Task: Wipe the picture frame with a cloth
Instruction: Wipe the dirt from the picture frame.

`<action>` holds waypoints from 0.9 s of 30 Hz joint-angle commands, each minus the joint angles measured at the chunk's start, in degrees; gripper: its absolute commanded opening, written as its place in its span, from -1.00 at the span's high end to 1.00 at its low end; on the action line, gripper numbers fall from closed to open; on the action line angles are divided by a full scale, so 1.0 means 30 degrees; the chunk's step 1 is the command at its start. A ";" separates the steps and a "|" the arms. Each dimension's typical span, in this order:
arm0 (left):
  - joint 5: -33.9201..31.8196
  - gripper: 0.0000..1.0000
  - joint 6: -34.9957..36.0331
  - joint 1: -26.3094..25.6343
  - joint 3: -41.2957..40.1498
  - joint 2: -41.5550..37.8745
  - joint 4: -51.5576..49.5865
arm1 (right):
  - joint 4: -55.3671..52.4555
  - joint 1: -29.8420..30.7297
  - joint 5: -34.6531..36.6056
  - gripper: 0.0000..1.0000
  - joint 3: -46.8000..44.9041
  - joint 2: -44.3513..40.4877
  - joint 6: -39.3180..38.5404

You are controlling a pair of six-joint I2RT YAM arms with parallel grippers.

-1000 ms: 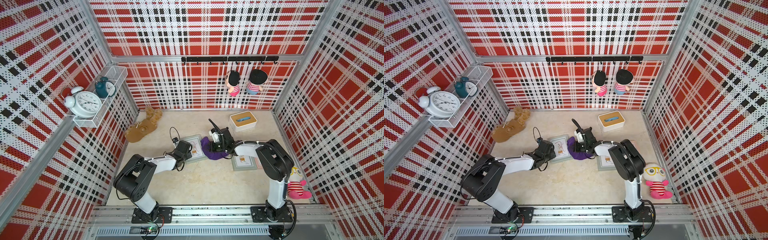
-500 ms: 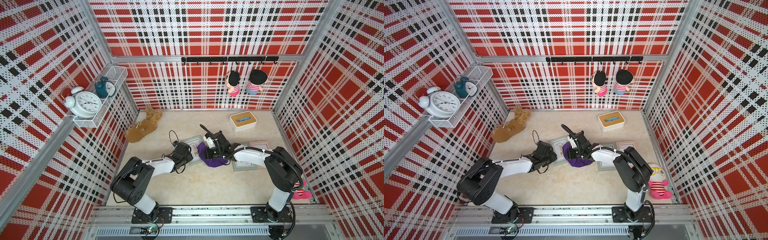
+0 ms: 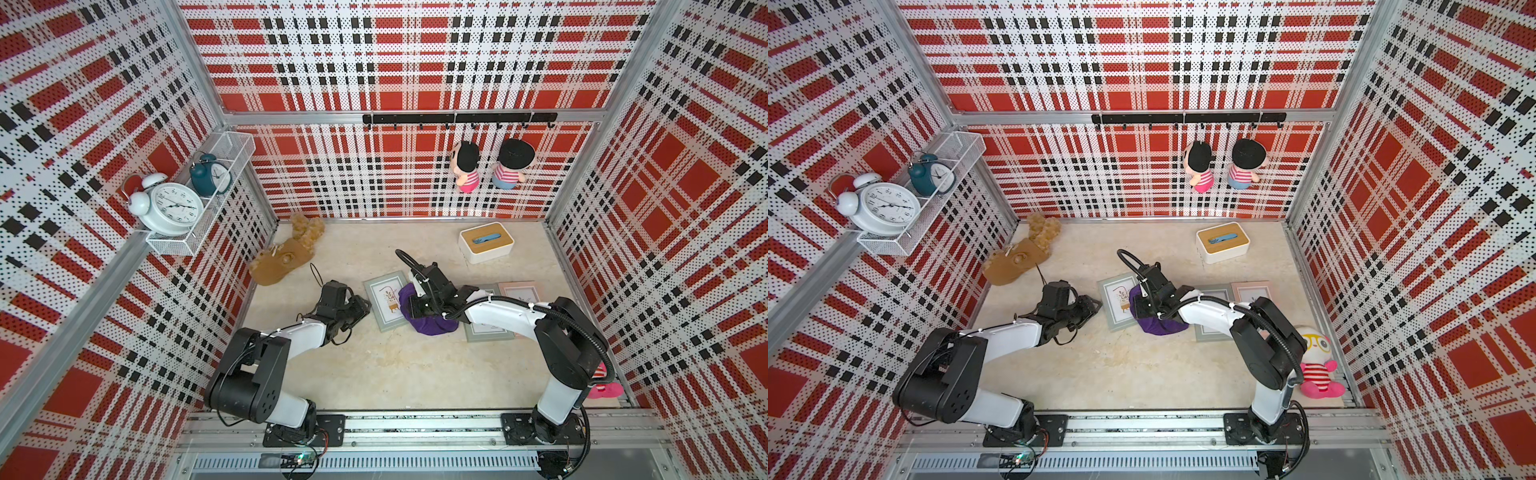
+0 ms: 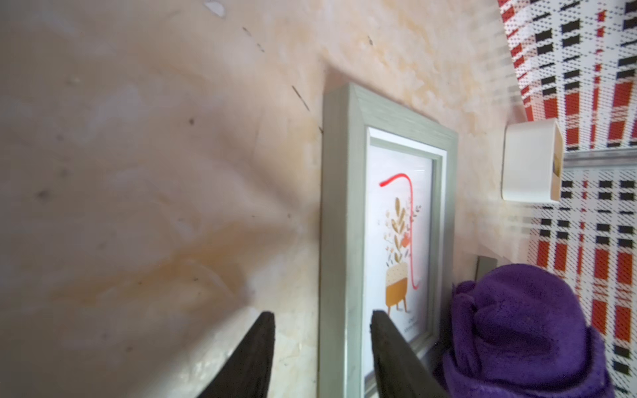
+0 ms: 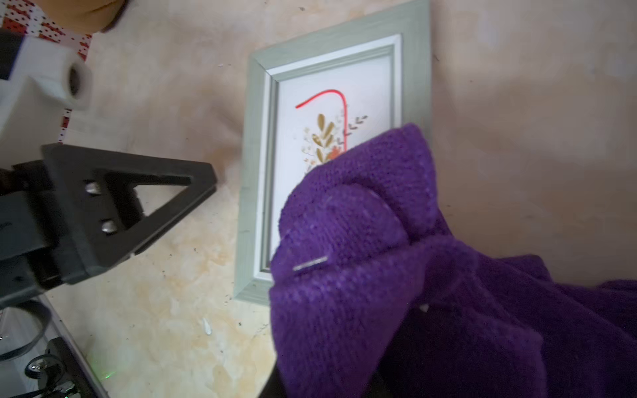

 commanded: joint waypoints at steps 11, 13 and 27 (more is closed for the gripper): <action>0.3236 0.21 0.2659 0.1150 0.1228 0.3212 0.1521 | -0.1668 0.2515 0.0605 1.00 0.3162 0.2045 0.3989; 0.3184 0.20 0.2837 0.1178 0.1329 0.3434 0.1539 | -0.2270 0.2530 0.0953 1.00 0.3430 0.2259 0.4243; 0.1717 0.53 0.1492 -0.0396 0.1051 0.4856 0.1580 | -0.5194 0.3420 0.8999 1.00 0.3149 -0.1767 0.3133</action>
